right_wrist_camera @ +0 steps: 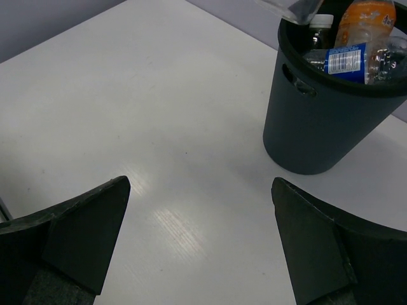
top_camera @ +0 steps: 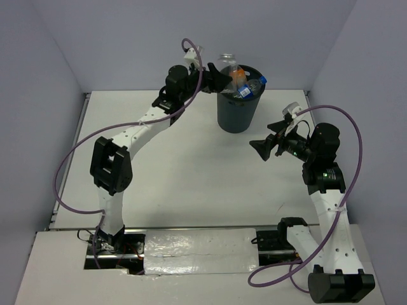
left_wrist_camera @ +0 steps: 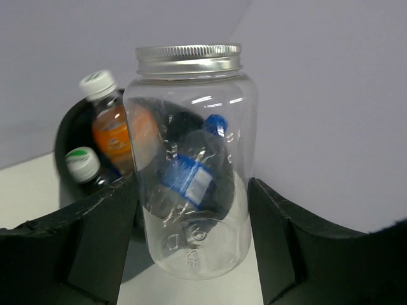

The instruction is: Put the plastic bottles in the bin

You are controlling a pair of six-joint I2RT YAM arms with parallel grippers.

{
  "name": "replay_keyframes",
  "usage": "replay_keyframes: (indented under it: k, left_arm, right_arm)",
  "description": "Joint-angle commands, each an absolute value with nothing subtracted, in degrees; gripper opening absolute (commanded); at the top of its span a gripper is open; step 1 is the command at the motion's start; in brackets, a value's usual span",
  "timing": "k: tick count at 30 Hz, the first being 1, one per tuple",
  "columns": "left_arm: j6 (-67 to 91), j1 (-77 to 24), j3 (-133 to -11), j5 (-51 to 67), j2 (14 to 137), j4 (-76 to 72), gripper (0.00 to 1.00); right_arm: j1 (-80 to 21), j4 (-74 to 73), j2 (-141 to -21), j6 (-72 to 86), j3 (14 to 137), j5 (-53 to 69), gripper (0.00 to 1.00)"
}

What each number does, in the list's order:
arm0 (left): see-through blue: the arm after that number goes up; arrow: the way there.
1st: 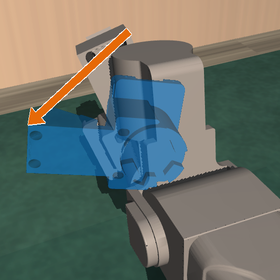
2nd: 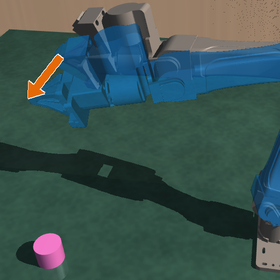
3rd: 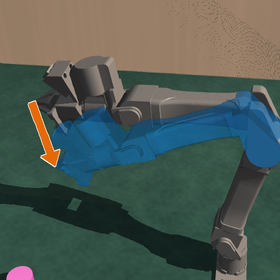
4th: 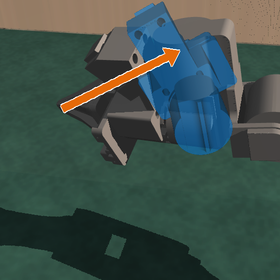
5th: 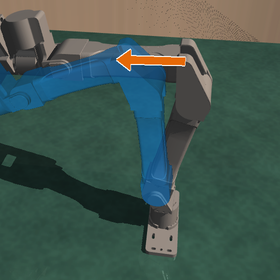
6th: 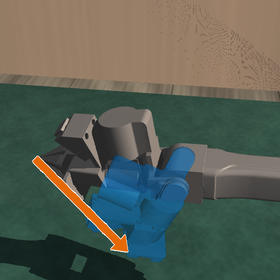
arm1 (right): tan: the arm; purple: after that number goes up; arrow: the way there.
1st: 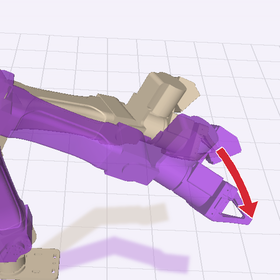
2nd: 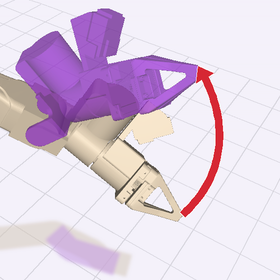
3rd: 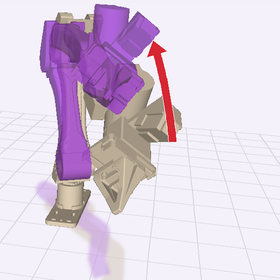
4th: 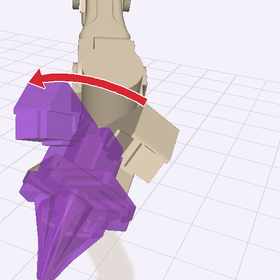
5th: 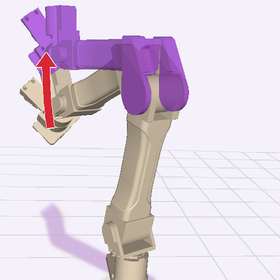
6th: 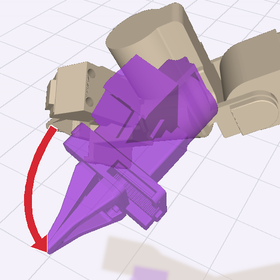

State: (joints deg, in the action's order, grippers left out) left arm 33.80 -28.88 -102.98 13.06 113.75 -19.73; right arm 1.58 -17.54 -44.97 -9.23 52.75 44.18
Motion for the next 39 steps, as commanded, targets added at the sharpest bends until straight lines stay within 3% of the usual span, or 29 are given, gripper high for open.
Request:
replay_keyframes:
  k: [1, 9, 15, 17, 18, 21, 23, 24, 39]
  left_arm:
    - [29.53, -29.97, -109.75, 10.29, 115.82, -19.96, 0.11]
    - [31.03, -31.02, -119.96, 6.87, 124.01, -16.35, 0.14]
    - [29.71, -31.29, -123.40, 4.05, 127.44, -13.98, 0.24]
    - [29.01, -31.38, -123.31, 3.78, 127.44, -13.28, 0.36]
    - [28.83, -31.38, -123.22, 3.52, 127.27, -13.01, 0.48]
    - [27.25, -31.64, -122.52, 2.81, 126.48, -12.05, 0.70]
    - [26.55, -31.90, -122.17, 2.29, 125.78, -11.69, 0.81]
    - [26.37, -31.99, -121.82, 1.94, 125.16, -11.60, 0.99]
    - [24.52, -32.52, -118.48, 0.26, 116.02, -8.27, 0.99]
  right_arm:
    - [2.46, -14.94, -44.38, -8.61, 52.12, 44.65, 1.00]
    - [2.81, -14.76, -44.03, -8.35, 51.86, 45.26, 1.00]
    - [2.90, -14.77, -43.77, -8.53, 51.86, 45.35, 1.00]
    - [2.90, -14.68, -43.77, -8.53, 51.86, 45.35, 1.00]
    - [2.90, -14.68, -43.77, -8.53, 51.86, 45.35, 1.00]
    - [2.90, -14.68, -43.86, -8.61, 51.86, 45.35, 1.00]
    - [2.90, -14.68, -44.03, -8.61, 51.86, 45.18, 1.00]
    - [2.90, -14.76, -44.03, -8.61, 51.86, 45.00, 1.00]
    - [5.10, -14.77, -44.38, -8.44, 51.86, 45.09, 1.00]
